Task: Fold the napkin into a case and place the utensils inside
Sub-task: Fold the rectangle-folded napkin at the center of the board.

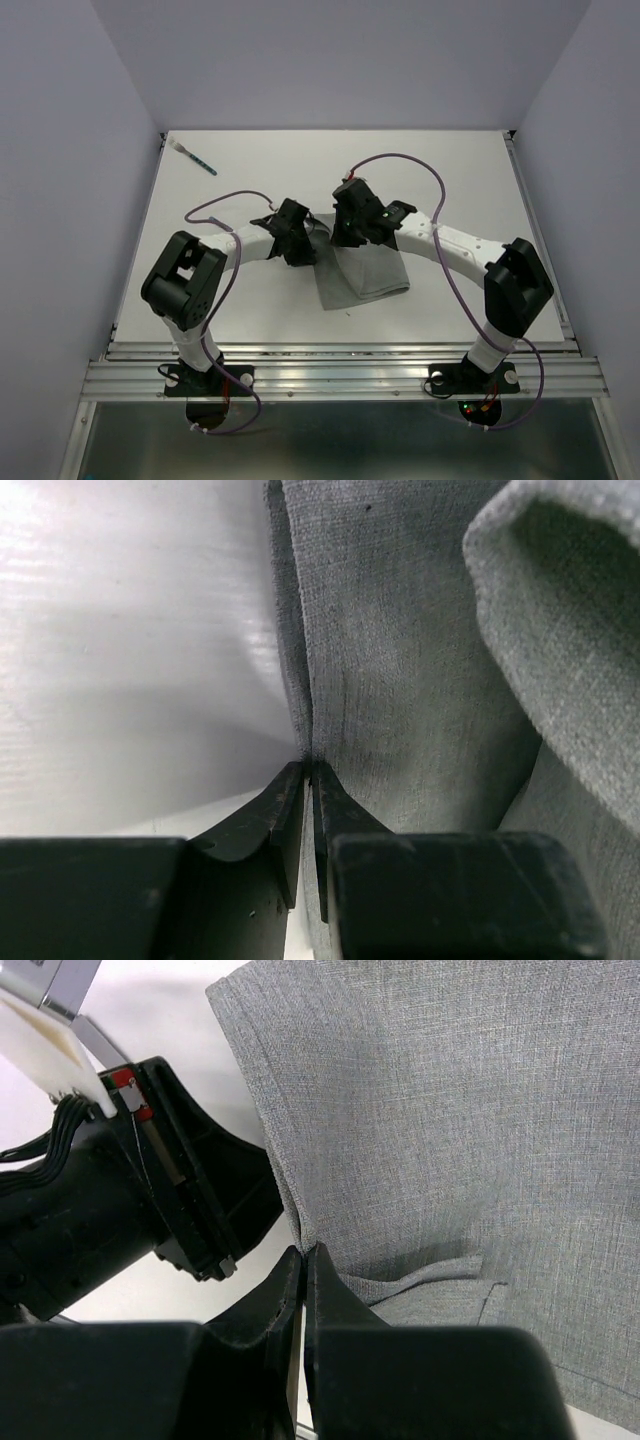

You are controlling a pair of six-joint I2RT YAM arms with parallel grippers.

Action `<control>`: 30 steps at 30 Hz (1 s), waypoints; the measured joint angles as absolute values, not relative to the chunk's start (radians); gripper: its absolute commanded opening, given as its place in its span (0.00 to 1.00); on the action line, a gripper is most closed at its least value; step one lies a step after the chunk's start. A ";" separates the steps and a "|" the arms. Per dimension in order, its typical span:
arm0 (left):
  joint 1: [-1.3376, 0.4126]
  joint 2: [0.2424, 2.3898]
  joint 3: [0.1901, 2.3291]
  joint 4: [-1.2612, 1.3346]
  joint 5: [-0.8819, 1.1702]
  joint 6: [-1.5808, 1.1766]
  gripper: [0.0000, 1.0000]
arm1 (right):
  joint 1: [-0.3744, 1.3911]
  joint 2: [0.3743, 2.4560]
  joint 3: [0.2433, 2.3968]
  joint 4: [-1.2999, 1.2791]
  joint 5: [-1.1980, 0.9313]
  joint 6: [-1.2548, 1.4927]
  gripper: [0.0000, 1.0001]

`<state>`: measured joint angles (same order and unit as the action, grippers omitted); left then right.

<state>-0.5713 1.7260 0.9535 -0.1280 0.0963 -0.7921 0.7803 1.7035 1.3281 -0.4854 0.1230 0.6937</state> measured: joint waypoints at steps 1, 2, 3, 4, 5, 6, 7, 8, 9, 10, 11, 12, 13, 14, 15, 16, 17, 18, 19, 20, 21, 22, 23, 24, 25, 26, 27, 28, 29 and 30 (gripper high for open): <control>-0.569 1.731 0.960 -0.130 0.097 -0.790 0.21 | 0.780 1.702 1.328 -0.485 0.123 0.695 0.01; -0.567 1.737 0.968 -0.129 0.097 -0.788 0.21 | 0.780 1.700 1.328 -0.485 0.123 0.696 0.01; -0.566 1.740 0.972 -0.129 0.097 -0.786 0.21 | 0.780 1.699 1.328 -0.485 0.123 0.697 0.01; -0.562 1.744 0.977 -0.130 0.097 -0.784 0.21 | 0.780 1.698 1.328 -0.485 0.123 0.697 0.01; -0.560 1.748 0.981 -0.131 0.097 -0.783 0.21 | 0.781 1.698 1.328 -0.485 0.123 0.698 0.01; -0.557 1.752 0.986 -0.131 0.098 -0.781 0.21 | 0.781 1.698 1.328 -0.485 0.123 0.700 0.01; -0.552 1.758 0.993 -0.131 0.098 -0.779 0.21 | 0.781 1.698 1.328 -0.486 0.123 0.700 0.01; -0.549 1.760 0.997 -0.131 0.099 -0.776 0.21 | 0.781 1.698 1.328 -0.485 0.123 0.701 0.01; -0.546 1.763 0.999 -0.131 0.101 -0.775 0.21 | 0.781 1.698 1.328 -0.485 0.123 0.701 0.01; -0.539 1.766 1.004 -0.131 0.101 -0.773 0.21 | 0.782 1.698 1.328 -0.485 0.123 0.702 0.01; -0.533 1.767 1.006 -0.131 0.101 -0.770 0.21 | 0.782 1.698 1.328 -0.485 0.123 0.704 0.01; -0.527 1.767 1.006 -0.131 0.101 -0.766 0.21 | 0.783 1.698 1.328 -0.485 0.123 0.704 0.01; -0.522 1.767 1.006 -0.131 0.101 -0.764 0.21 | 0.783 1.698 1.328 -0.485 0.123 0.704 0.01; -0.517 1.767 1.006 -0.131 0.101 -0.761 0.21 | 0.784 1.698 1.328 -0.485 0.123 0.704 0.01; -0.513 1.766 1.006 -0.133 0.100 -0.758 0.21 | 0.785 1.699 1.328 -0.485 0.122 0.704 0.01; -0.508 1.764 1.006 -0.136 0.100 -0.755 0.21 | 0.786 1.700 1.328 -0.485 0.121 0.704 0.01; -0.501 1.762 1.006 -0.141 0.098 -0.750 0.21 | 0.787 1.701 1.328 -0.485 0.120 0.704 0.01; -0.496 1.758 1.003 -0.143 0.096 -0.746 0.21 | 0.788 1.705 1.329 -0.485 0.120 0.704 0.01; -0.488 1.752 0.999 -0.148 0.094 -0.740 0.21 | 0.789 1.710 1.330 -0.485 0.119 0.704 0.01; -0.480 1.744 0.991 -0.153 0.093 -0.736 0.21 | 0.791 1.716 1.331 -0.485 0.118 0.704 0.01; -0.469 1.733 0.982 -0.162 0.093 -0.733 0.21 | 0.792 1.722 1.331 -0.485 0.116 0.704 0.01; -0.461 1.722 0.973 -0.165 0.092 -0.731 0.21 | 0.794 1.730 1.332 -0.485 0.114 0.704 0.01; -0.449 1.709 0.962 -0.170 0.093 -0.729 0.21 | 0.795 1.736 1.333 -0.485 0.111 0.704 0.01; -0.440 1.693 0.950 -0.174 0.093 -0.727 0.21 | 0.796 1.742 1.333 -0.484 0.109 0.704 0.01; -0.430 1.674 0.937 -0.178 0.093 -0.725 0.21 | 0.796 1.747 1.334 -0.484 0.107 0.704 0.01; -0.424 1.665 0.930 -0.180 0.093 -0.723 0.21 | 0.796 1.753 1.334 -0.483 0.106 0.704 0.01; -0.413 1.649 0.922 -0.185 0.093 -0.722 0.21 | 0.796 1.763 1.335 -0.479 0.103 0.704 0.01; -0.407 1.641 0.920 -0.188 0.093 -0.722 0.21 | 0.796 1.770 1.335 -0.478 0.099 0.704 0.01; -0.402 1.633 0.918 -0.188 0.093 -0.721 0.21 | 0.796 1.778 1.337 -0.477 0.097 0.704 0.01; -0.399 1.628 0.918 -0.189 0.094 -0.720 0.21 | 0.796 1.789 1.342 -0.478 0.095 0.704 0.01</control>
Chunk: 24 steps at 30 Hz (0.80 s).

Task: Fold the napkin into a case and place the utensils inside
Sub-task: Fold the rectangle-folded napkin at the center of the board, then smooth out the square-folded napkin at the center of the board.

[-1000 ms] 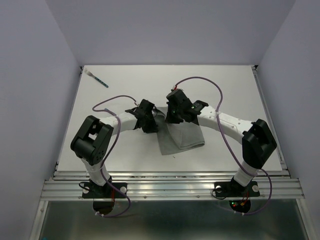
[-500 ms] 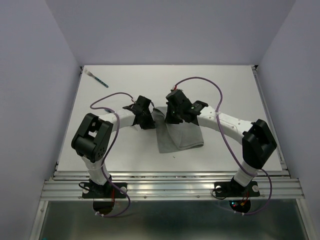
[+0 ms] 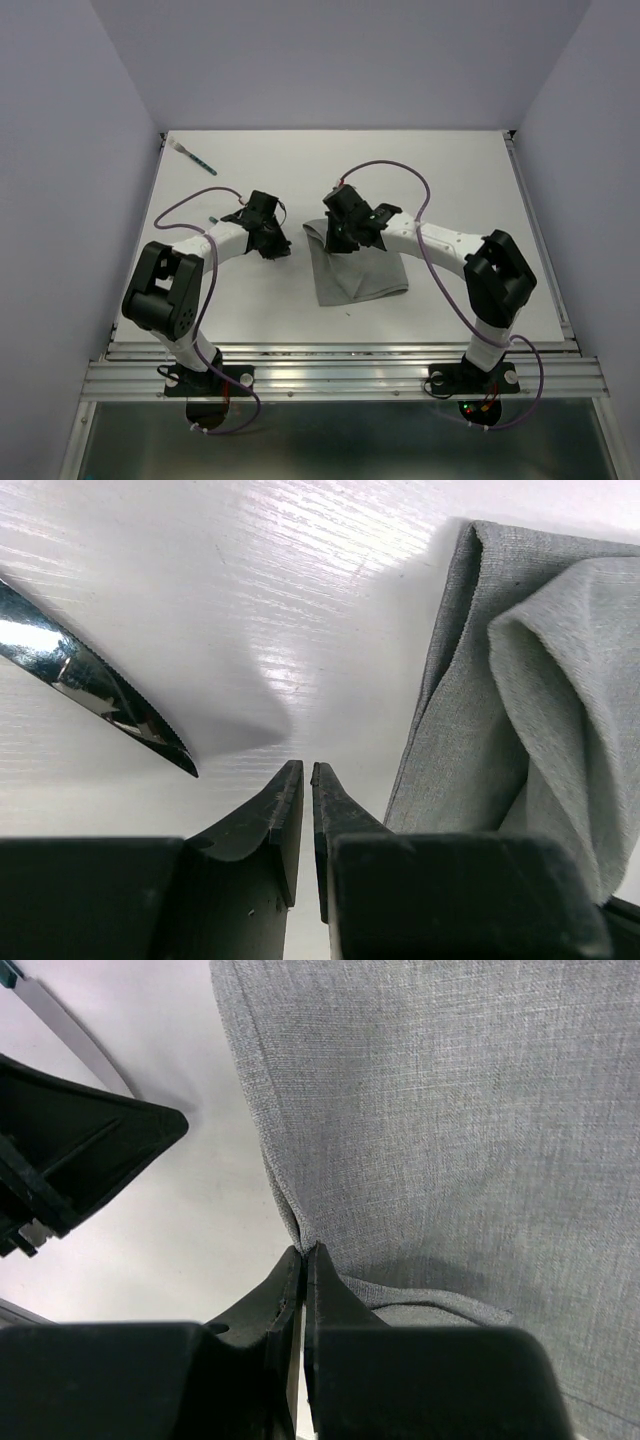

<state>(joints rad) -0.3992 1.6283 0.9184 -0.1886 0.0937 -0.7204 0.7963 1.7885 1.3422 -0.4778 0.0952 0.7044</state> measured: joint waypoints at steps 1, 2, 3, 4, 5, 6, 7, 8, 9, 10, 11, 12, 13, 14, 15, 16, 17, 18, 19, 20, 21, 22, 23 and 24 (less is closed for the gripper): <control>-0.399 1.625 0.918 -0.189 0.094 -0.719 0.21 | 0.796 1.796 1.346 -0.476 0.093 0.704 0.01; -0.399 1.623 0.918 -0.189 0.096 -0.718 0.21 | 0.796 1.805 1.352 -0.471 0.089 0.704 0.01; -0.399 1.622 0.918 -0.189 0.098 -0.718 0.21 | 0.796 1.810 1.358 -0.469 0.086 0.704 0.01; -0.399 1.621 0.918 -0.190 0.099 -0.718 0.21 | 0.797 1.818 1.365 -0.464 0.083 0.704 0.01; -0.399 1.621 0.918 -0.191 0.100 -0.718 0.21 | 0.799 1.824 1.371 -0.462 0.081 0.704 0.02; -0.399 1.620 0.918 -0.192 0.101 -0.718 0.21 | 0.800 1.836 1.383 -0.458 0.075 0.704 0.03; -0.399 1.619 0.918 -0.192 0.101 -0.717 0.21 | 0.802 1.847 1.394 -0.455 0.068 0.704 0.10; -0.399 1.618 0.918 -0.192 0.101 -0.717 0.21 | 0.803 1.856 1.402 -0.452 0.064 0.704 0.23; -0.399 1.617 0.918 -0.192 0.101 -0.717 0.22 | 0.805 1.864 1.408 -0.448 0.059 0.704 0.31; -0.399 1.617 0.918 -0.192 0.101 -0.717 0.22 | 0.807 1.876 1.414 -0.442 0.052 0.706 0.44; -0.399 1.616 0.918 -0.193 0.101 -0.717 0.22 | 0.809 1.882 1.415 -0.439 0.045 0.706 0.49; -0.399 1.615 0.918 -0.193 0.101 -0.717 0.22 | 0.812 1.887 1.416 -0.436 0.038 0.702 0.52; -0.399 1.614 0.918 -0.193 0.102 -0.718 0.23 | 0.815 1.890 1.416 -0.436 0.029 0.704 0.52; -0.399 1.613 0.918 -0.193 0.101 -0.718 0.23 | 0.818 1.892 1.416 -0.434 0.014 0.703 0.53; -0.399 1.613 0.918 -0.193 0.101 -0.718 0.24 | 0.819 1.892 1.416 -0.433 0.006 0.704 0.53; -0.399 1.613 0.918 -0.193 0.101 -0.717 0.25 | 0.822 1.892 1.416 -0.430 -0.004 0.703 0.54; -0.399 1.613 0.918 -0.193 0.101 -0.717 0.26 | 0.825 1.891 1.416 -0.426 -0.009 0.703 0.55; -0.399 1.612 0.918 -0.194 0.101 -0.718 0.27 | 0.827 1.890 1.416 -0.424 -0.011 0.702 0.56; -0.399 1.612 0.918 -0.196 0.101 -0.717 0.29 | 0.827 1.885 1.414 -0.420 -0.011 0.701 0.56; -0.399 1.612 0.918 -0.198 0.101 -0.717 0.30 | 0.827 1.877 1.408 -0.416 -0.010 0.699 0.56; -0.399 1.613 0.918 -0.201 0.101 -0.717 0.32 | 0.827 1.863 1.403 -0.416 -0.006 0.699 0.56; -0.399 1.613 0.918 -0.204 0.101 -0.716 0.34 | 0.827 1.840 1.388 -0.413 0.003 0.697 0.55; -0.399 1.612 0.918 -0.207 0.102 -0.715 0.35 | 0.826 1.811 1.371 -0.410 0.014 0.696 0.55; -0.399 1.612 0.919 -0.209 0.101 -0.716 0.36 | 0.823 1.782 1.353 -0.406 0.019 0.696 0.54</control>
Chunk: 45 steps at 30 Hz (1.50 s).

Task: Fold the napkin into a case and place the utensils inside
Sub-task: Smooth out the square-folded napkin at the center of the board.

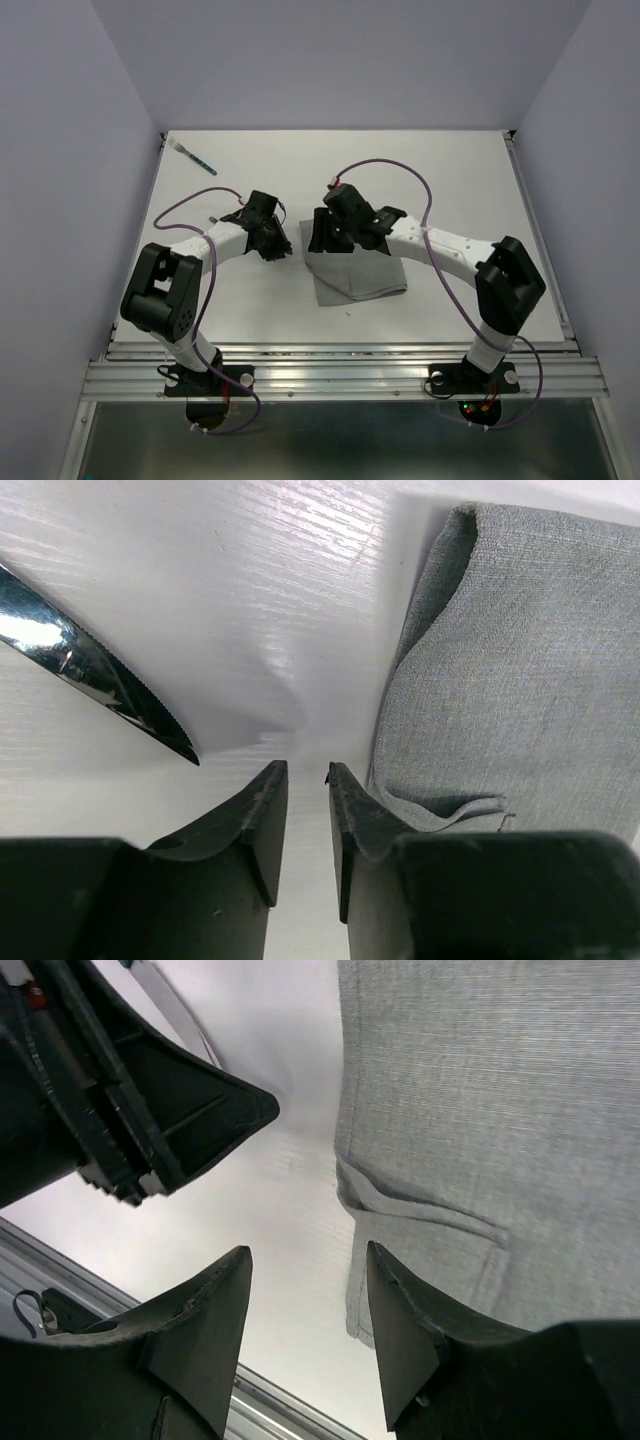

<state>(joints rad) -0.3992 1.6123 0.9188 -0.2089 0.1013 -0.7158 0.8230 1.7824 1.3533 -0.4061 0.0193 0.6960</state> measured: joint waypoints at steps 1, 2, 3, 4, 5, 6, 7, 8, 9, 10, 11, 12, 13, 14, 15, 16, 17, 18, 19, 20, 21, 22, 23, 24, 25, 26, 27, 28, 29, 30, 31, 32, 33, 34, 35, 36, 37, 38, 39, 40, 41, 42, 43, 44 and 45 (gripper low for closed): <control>-0.399 1.612 0.919 -0.209 0.102 -0.714 0.38 | 0.818 1.747 1.329 -0.405 0.030 0.696 0.54; -0.399 1.612 0.919 -0.209 0.104 -0.715 0.38 | 0.816 1.718 1.309 -0.405 0.039 0.696 0.54; -0.399 1.612 0.920 -0.209 0.106 -0.714 0.39 | 0.812 1.696 1.295 -0.399 0.047 0.696 0.53; -0.399 1.612 0.921 -0.210 0.109 -0.714 0.39 | 0.803 1.663 1.263 -0.389 0.056 0.697 0.54; -0.399 1.613 0.924 -0.210 0.114 -0.714 0.39 | 0.796 1.650 1.248 -0.389 0.059 0.697 0.54; -0.399 1.613 0.928 -0.210 0.120 -0.713 0.39 | 0.786 1.638 1.224 -0.384 0.061 0.700 0.55; -0.400 1.613 0.934 -0.209 0.125 -0.712 0.39 | 0.776 1.632 1.198 -0.375 0.061 0.703 0.66; -0.401 1.613 0.940 -0.208 0.128 -0.711 0.39 | 0.773 1.632 1.180 -0.374 0.060 0.704 0.69; -0.403 1.613 0.944 -0.209 0.129 -0.711 0.39 | 0.763 1.636 1.154 -0.376 0.060 0.707 0.73; -0.405 1.613 0.950 -0.208 0.131 -0.710 0.39 | 0.759 1.642 1.135 -0.376 0.059 0.711 0.75; -0.408 1.613 0.955 -0.207 0.133 -0.710 0.39 | 0.758 1.649 1.122 -0.377 0.056 0.712 0.76; -0.413 1.613 0.960 -0.206 0.136 -0.710 0.39 | 0.758 1.656 1.115 -0.377 0.053 0.712 0.78; -0.415 1.613 0.962 -0.206 0.137 -0.709 0.39 | 0.758 1.667 1.109 -0.377 0.047 0.713 0.80; -0.418 1.613 0.963 -0.206 0.139 -0.708 0.39 | 0.759 1.678 1.107 -0.375 0.039 0.712 0.80; -0.419 1.613 0.964 -0.206 0.140 -0.707 0.39 | 0.759 1.685 1.107 -0.374 0.037 0.712 0.81; -0.420 1.613 0.964 -0.207 0.142 -0.706 0.39 | 0.760 1.698 1.107 -0.369 0.024 0.711 0.81; -0.420 1.613 0.964 -0.207 0.143 -0.706 0.39 | 0.760 1.707 1.107 -0.366 0.012 0.711 0.81; -0.420 1.613 0.964 -0.207 0.144 -0.705 0.39 | 0.760 1.713 1.106 -0.363 0.002 0.710 0.82; -0.420 1.613 0.964 -0.207 0.144 -0.705 0.39 | 0.760 1.719 1.104 -0.357 -0.012 0.707 0.82; -0.420 1.613 0.964 -0.207 0.144 -0.704 0.39 | 0.760 1.724 1.102 -0.350 -0.036 0.704 0.82; -0.420 1.613 0.964 -0.207 0.144 -0.704 0.39 | 0.760 1.728 1.102 -0.346 -0.046 0.702 0.82; -0.420 1.613 0.964 -0.207 0.144 -0.704 0.39 | 0.760 1.734 1.102 -0.337 -0.066 0.698 0.82; -0.420 1.613 0.964 -0.207 0.144 -0.704 0.39 | 0.760 1.743 1.102 -0.326 -0.086 0.694 0.82; -0.420 1.613 0.964 -0.207 0.143 -0.704 0.39 | 0.760 1.748 1.102 -0.321 -0.095 0.692 0.82; -0.420 1.613 0.964 -0.207 0.143 -0.704 0.39 | 0.760 1.754 1.102 -0.319 -0.106 0.688 0.82; -0.420 1.613 0.964 -0.207 0.143 -0.704 0.39 | 0.760 1.762 1.102 -0.316 -0.118 0.686 0.82; -0.420 1.613 0.964 -0.207 0.143 -0.704 0.39 | 0.760 1.768 1.102 -0.313 -0.130 0.684 0.81; -0.420 1.613 0.964 -0.207 0.143 -0.704 0.39 | 0.761 1.771 1.102 -0.310 -0.140 0.680 0.82; -0.420 1.613 0.964 -0.207 0.143 -0.704 0.39 | 0.762 1.772 1.101 -0.305 -0.154 0.676 0.81; -0.420 1.613 0.964 -0.207 0.143 -0.704 0.39 | 0.764 1.772 1.100 -0.297 -0.167 0.672 0.81; -0.420 1.613 0.964 -0.208 0.143 -0.704 0.39 | 0.767 1.772 1.100 -0.287 -0.179 0.668 0.80; -0.420 1.613 0.964 -0.208 0.142 -0.704 0.39 | 0.770 1.772 1.097 -0.275 -0.193 0.662 0.80; -0.420 1.613 0.964 -0.208 0.142 -0.704 0.39 | 0.773 1.772 1.096 -0.266 -0.215 0.653 0.79; -0.420 1.613 0.964 -0.209 0.140 -0.703 0.39 | 0.782 1.771 1.096 -0.253 -0.237 0.639 0.79; -0.420 1.613 0.964 -0.211 0.139 -0.703 0.39 | 0.791 1.771 1.096 -0.247 -0.247 0.630 0.78; -0.420 1.613 0.965 -0.214 0.137 -0.703 0.39 | 0.801 1.771 1.096 -0.241 -0.258 0.616 0.78; -0.420 1.613 0.966 -0.217 0.134 -0.702 0.39 | 0.811 1.770 1.096 -0.238 -0.264 0.603 0.78; -0.420 1.613 0.969 -0.220 0.134 -0.702 0.39 | 0.830 1.768 1.096 -0.234 -0.274 0.585 0.78; -0.420 1.613 0.973 -0.227 0.130 -0.700 0.39 | 0.844 1.766 1.096 -0.231 -0.281 0.565 0.78; -0.420 1.613 0.976 -0.230 0.130 -0.699 0.39 | 0.866 1.762 1.096 -0.231 -0.289 0.544 0.78; -0.420 1.613 0.979 -0.231 0.126 -0.698 0.39 | 0.887 1.757 1.096 -0.232 -0.298 0.520 0.78; -0.420 1.613 0.983 -0.234 0.123 -0.698 0.39 | 0.896 1.755 1.096 -0.232 -0.302 0.510 0.78; -0.420 1.613 0.986 -0.233 0.120 -0.696 0.39 | 0.910 1.751 1.096 -0.234 -0.308 0.493 0.77; -0.420 1.613 0.989 -0.236 0.118 -0.696 0.39 | 0.926 1.745 1.096 -0.237 -0.313 0.469 0.77; -0.420 1.613 0.990 -0.236 0.116 -0.696 0.39 | 0.934 1.741 1.096 -0.240 -0.315 0.459 0.77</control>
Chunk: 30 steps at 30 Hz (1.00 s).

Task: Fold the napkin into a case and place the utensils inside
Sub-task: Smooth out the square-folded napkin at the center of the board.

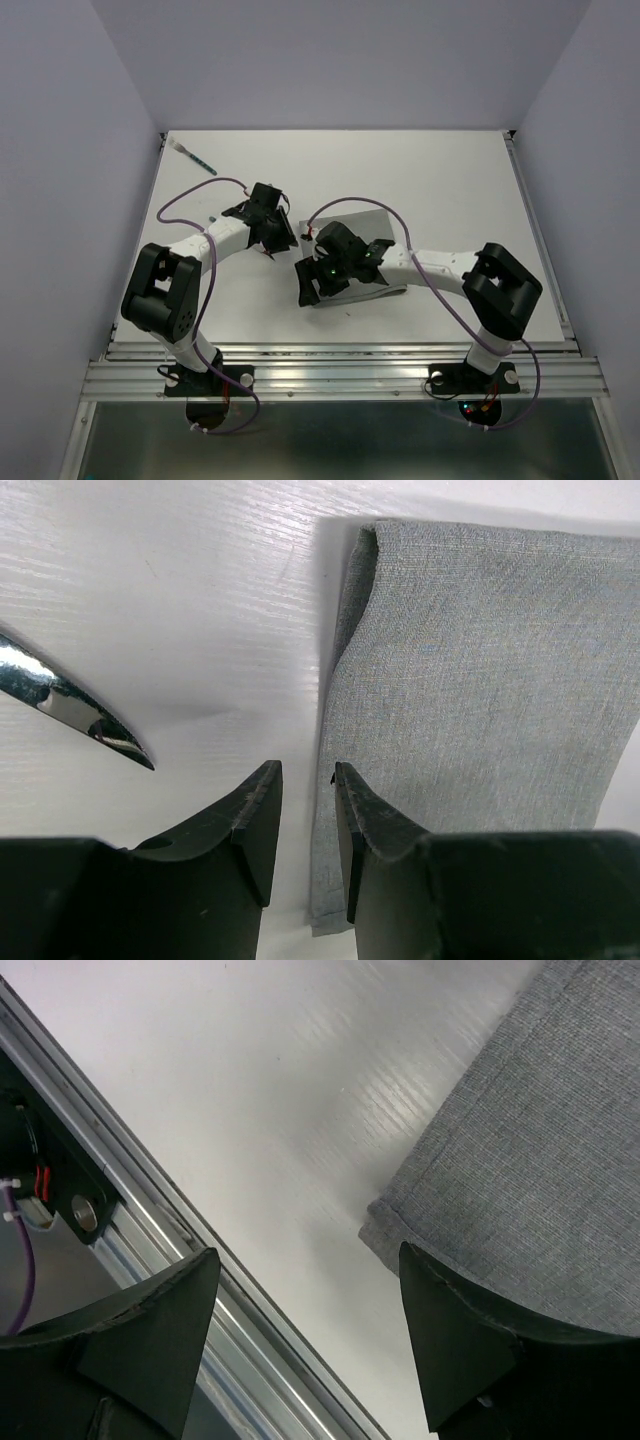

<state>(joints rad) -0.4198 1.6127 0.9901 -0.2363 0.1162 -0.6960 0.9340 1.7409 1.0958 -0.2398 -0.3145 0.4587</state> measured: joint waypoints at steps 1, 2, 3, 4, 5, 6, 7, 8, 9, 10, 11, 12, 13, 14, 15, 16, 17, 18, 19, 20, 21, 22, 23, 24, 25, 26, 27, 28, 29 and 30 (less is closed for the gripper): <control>-0.420 1.613 0.991 -0.236 0.115 -0.696 0.39 | 0.938 1.733 1.096 -0.245 -0.311 0.449 0.77; -0.420 1.613 0.991 -0.236 0.115 -0.696 0.39 | 0.938 1.720 1.095 -0.252 -0.295 0.441 0.77; -0.420 1.613 0.991 -0.237 0.115 -0.696 0.39 | 0.937 1.710 1.094 -0.254 -0.285 0.439 0.76; -0.420 1.613 0.991 -0.237 0.115 -0.697 0.39 | 0.936 1.683 1.083 -0.253 -0.250 0.437 0.74; -0.420 1.613 0.991 -0.236 0.116 -0.697 0.39 | 0.936 1.670 1.077 -0.255 -0.234 0.437 0.72; -0.420 1.613 0.991 -0.236 0.116 -0.697 0.39 | 0.935 1.645 1.066 -0.258 -0.204 0.437 0.70; -0.421 1.613 0.991 -0.236 0.115 -0.697 0.39 | 0.930 1.624 1.059 -0.260 -0.175 0.441 0.64; -0.426 1.613 0.991 -0.236 0.115 -0.697 0.39 | 0.921 1.603 1.049 -0.260 -0.150 0.443 0.61; -0.429 1.613 0.991 -0.236 0.115 -0.697 0.39 | 0.905 1.581 1.037 -0.261 -0.125 0.453 0.56; -0.438 1.613 0.991 -0.236 0.115 -0.697 0.39 | 0.883 1.563 1.025 -0.262 -0.106 0.463 0.46; -0.445 1.613 0.993 -0.236 0.116 -0.697 0.39 | 0.855 1.550 1.015 -0.261 -0.083 0.476 0.41; -0.457 1.613 0.995 -0.237 0.116 -0.698 0.39 | 0.823 1.541 1.006 -0.260 -0.072 0.485 0.37; -0.465 1.613 1.000 -0.237 0.116 -0.699 0.39 | 0.774 1.527 0.991 -0.260 -0.057 0.502 0.30; -0.474 1.613 1.010 -0.237 0.117 -0.700 0.39 | 0.710 1.512 0.969 -0.259 -0.039 0.521 0.28; -0.480 1.614 1.017 -0.237 0.116 -0.701 0.39 | 0.669 1.504 0.957 -0.260 -0.031 0.537 0.25; -0.487 1.616 1.032 -0.236 0.116 -0.701 0.39 | 0.626 1.499 0.949 -0.262 -0.029 0.542 0.24; -0.492 1.619 1.044 -0.235 0.117 -0.702 0.39 | 0.553 1.498 0.941 -0.263 -0.022 0.554 0.23; -0.496 1.626 1.062 -0.235 0.116 -0.703 0.39 | 0.520 1.501 0.941 -0.264 -0.009 0.558 0.22; -0.498 1.633 1.073 -0.234 0.117 -0.703 0.39 | 0.476 1.507 0.941 -0.263 -0.002 0.558 0.21; -0.500 1.648 1.097 -0.230 0.117 -0.703 0.39 | 0.450 1.512 0.942 -0.263 0.001 0.558 0.20; -0.501 1.665 1.118 -0.224 0.115 -0.703 0.39 | 0.427 1.525 0.952 -0.271 0.000 0.558 0.19; -0.502 1.680 1.134 -0.218 0.115 -0.703 0.39 | 0.415 1.546 0.970 -0.277 -0.002 0.558 0.18; -0.502 1.696 1.150 -0.217 0.112 -0.703 0.39 | 0.410 1.556 0.979 -0.278 -0.005 0.556 0.18; -0.502 1.716 1.164 -0.216 0.108 -0.701 0.39 | 0.398 1.588 1.003 -0.278 -0.009 0.554 0.17; -0.502 1.734 1.182 -0.221 0.101 -0.699 0.39 | 0.390 1.610 1.026 -0.281 -0.012 0.553 0.17; -0.502 1.759 1.202 -0.220 0.096 -0.695 0.39 | 0.382 1.641 1.056 -0.284 -0.016 0.551 0.17; -0.502 1.791 1.227 -0.216 0.089 -0.691 0.39 | 0.374 1.676 1.090 -0.284 -0.026 0.548 0.16; -0.500 1.815 1.240 -0.215 0.083 -0.688 0.39 | 0.367 1.707 1.125 -0.284 -0.030 0.545 0.17; -0.499 1.831 1.248 -0.215 0.080 -0.686 0.39 | 0.357 1.744 1.162 -0.286 -0.034 0.541 0.16; -0.495 1.850 1.255 -0.215 0.076 -0.683 0.39 | 0.352 1.765 1.182 -0.287 -0.036 0.539 0.16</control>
<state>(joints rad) -0.4953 1.8500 1.2552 -0.2150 0.0761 -0.6830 0.3519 1.7645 1.1816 -0.2871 -0.0357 0.5388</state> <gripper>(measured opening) 0.389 0.165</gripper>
